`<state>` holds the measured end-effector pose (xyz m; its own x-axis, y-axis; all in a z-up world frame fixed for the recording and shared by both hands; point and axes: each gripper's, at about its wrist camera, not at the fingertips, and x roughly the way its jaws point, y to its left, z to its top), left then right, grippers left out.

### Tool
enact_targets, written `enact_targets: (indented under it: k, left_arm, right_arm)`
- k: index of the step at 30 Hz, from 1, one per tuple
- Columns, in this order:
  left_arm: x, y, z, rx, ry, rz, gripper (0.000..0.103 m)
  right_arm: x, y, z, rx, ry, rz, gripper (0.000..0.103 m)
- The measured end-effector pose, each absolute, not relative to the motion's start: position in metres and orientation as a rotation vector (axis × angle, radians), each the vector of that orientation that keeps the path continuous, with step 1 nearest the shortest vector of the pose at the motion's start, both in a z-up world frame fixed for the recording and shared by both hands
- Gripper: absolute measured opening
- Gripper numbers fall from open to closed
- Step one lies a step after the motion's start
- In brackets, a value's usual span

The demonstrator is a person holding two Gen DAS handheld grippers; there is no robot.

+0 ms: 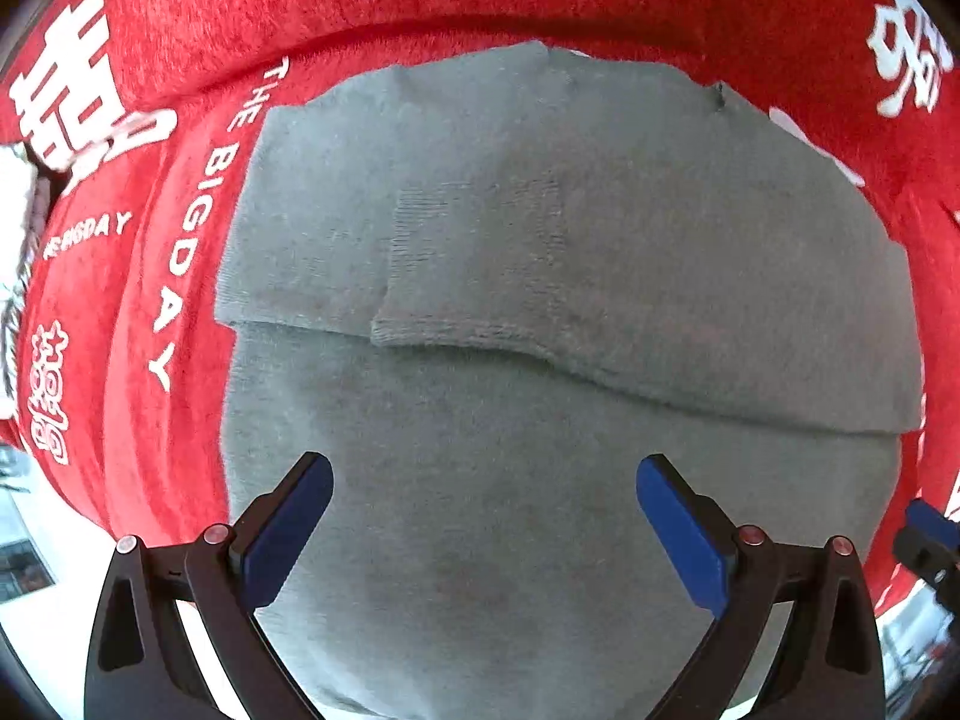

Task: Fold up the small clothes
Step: 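Move both open tools down to the sweater hem, then close both tools on the sweater hem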

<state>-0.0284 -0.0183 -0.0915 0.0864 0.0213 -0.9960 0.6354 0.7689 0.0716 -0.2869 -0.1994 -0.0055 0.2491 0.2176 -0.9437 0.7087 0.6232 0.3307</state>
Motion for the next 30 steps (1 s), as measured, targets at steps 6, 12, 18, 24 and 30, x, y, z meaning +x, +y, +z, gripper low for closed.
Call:
enact_targets:
  k: [6,12,18,24,30]
  left_arm:
    - [-0.030,0.015,-0.093,0.593,1.442,-0.570,0.102]
    - [-0.036,0.100,-0.098,0.564,1.468,-0.596,0.102]
    - [-0.066,0.181,-0.126,0.618,1.557,-0.606,0.102]
    - [-0.095,0.222,-0.168,0.570,1.644,-0.601,0.102]
    - [-0.106,0.221,-0.185,0.577,1.629,-0.640,0.103]
  right_arm:
    - [-0.304,-0.189,-0.020,1.051,1.265,-0.392,0.080]
    - [-0.336,-0.155,-0.034,1.209,1.249,-0.344,0.082]
    - [-0.389,-0.095,-0.066,1.327,1.350,-0.267,0.082]
    - [-0.428,-0.055,-0.116,1.312,1.451,-0.313,0.082]
    - [-0.430,-0.045,-0.148,1.255,1.406,-0.334,0.082]
